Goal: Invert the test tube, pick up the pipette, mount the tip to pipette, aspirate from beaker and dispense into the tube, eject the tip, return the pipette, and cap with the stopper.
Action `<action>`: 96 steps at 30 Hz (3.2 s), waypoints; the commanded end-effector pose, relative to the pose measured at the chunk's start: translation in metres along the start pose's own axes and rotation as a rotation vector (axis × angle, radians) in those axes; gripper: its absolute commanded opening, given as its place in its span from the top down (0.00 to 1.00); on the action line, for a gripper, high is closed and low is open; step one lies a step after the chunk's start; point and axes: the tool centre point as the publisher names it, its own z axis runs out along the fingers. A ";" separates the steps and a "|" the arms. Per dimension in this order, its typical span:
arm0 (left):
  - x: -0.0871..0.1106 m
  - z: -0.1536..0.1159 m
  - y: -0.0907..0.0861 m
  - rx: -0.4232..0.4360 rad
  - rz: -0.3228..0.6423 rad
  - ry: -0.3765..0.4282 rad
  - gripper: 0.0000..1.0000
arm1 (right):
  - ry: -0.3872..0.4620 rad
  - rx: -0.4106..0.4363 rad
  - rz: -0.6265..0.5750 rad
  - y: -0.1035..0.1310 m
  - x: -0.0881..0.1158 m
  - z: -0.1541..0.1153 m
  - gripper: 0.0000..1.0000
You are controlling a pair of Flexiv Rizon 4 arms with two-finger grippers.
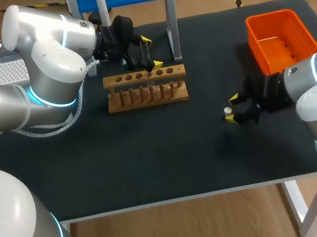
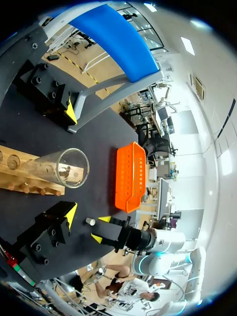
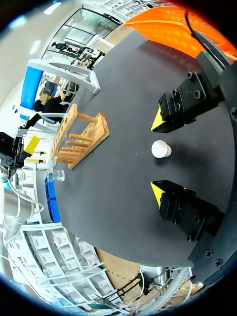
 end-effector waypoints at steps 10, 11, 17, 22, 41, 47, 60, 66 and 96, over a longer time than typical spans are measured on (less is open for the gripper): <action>-0.001 -0.001 0.000 -0.002 0.000 0.003 0.00 | -0.017 0.019 0.012 0.000 -0.002 0.006 0.45; -0.001 -0.001 0.000 -0.002 0.000 0.003 0.00 | -0.017 0.019 0.013 0.000 -0.002 0.006 0.47; -0.001 -0.001 0.000 -0.002 0.000 0.003 0.00 | -0.017 0.023 0.018 -0.002 -0.004 0.009 0.46; -0.001 -0.001 0.000 -0.002 0.000 0.003 0.00 | -0.016 0.026 0.021 -0.003 -0.004 0.010 0.46; -0.001 -0.001 0.000 -0.002 0.000 0.003 0.00 | -0.012 0.035 0.027 -0.005 -0.004 0.015 0.56; -0.001 -0.001 0.000 -0.002 0.000 0.003 0.00 | -0.017 0.037 0.029 -0.005 -0.004 0.015 0.59; -0.001 -0.001 0.000 -0.002 0.000 0.003 0.00 | -0.015 0.039 0.034 -0.006 -0.003 0.015 0.64; -0.001 -0.001 0.000 -0.002 0.000 0.003 0.00 | -0.019 0.042 0.037 -0.007 -0.004 0.015 0.65; -0.001 -0.001 0.000 -0.002 0.000 0.003 0.00 | -0.014 0.011 0.036 -0.002 -0.009 0.003 1.00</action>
